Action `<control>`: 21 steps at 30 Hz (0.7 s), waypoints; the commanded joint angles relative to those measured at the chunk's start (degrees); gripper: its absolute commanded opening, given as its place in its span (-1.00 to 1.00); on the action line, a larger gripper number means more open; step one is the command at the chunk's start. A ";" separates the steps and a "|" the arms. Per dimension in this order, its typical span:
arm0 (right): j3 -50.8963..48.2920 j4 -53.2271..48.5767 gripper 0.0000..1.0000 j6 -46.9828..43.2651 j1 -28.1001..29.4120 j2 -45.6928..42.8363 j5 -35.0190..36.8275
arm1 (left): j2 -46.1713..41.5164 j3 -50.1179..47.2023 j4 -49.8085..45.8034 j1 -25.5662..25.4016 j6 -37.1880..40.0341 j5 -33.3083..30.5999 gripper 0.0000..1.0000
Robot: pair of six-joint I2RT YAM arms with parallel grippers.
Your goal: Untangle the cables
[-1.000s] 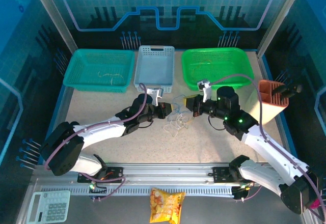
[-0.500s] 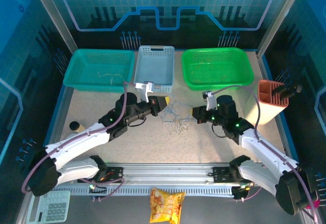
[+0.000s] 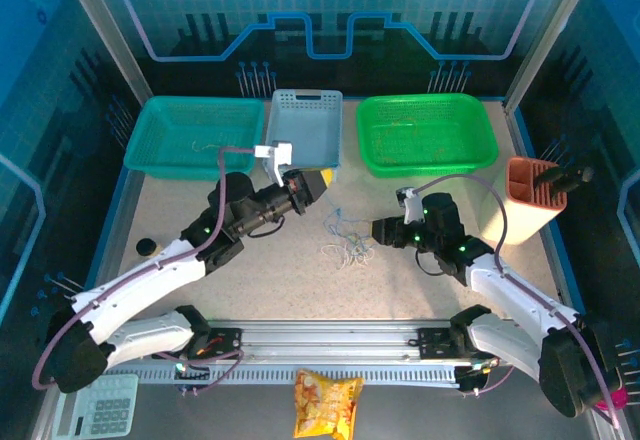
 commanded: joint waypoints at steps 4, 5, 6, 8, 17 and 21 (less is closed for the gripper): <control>4.30 -3.02 0.39 -1.08 -0.53 -5.39 -0.94 | 2.16 6.16 0.14 -0.25 -1.77 2.39 -1.00; 4.67 -3.64 0.42 -1.12 -0.50 -6.14 -0.72 | 2.43 6.48 -0.04 -0.25 -1.78 2.38 -1.00; 5.04 -4.24 0.46 -1.19 -0.50 -7.22 -0.74 | 2.75 6.68 -0.37 -0.26 -1.83 2.29 -1.00; 5.66 -4.82 0.56 -1.40 -0.37 -9.21 -1.24 | 3.25 6.89 -0.29 -0.30 -2.11 2.20 -1.00; 8.31 0.48 0.79 -3.05 4.02 -10.59 -2.47 | 5.34 8.63 -0.64 -0.35 -3.59 2.56 -1.00; 11.47 3.24 0.82 -5.27 9.18 -6.44 -0.01 | 6.18 9.57 -0.64 -0.59 -4.14 2.56 -1.00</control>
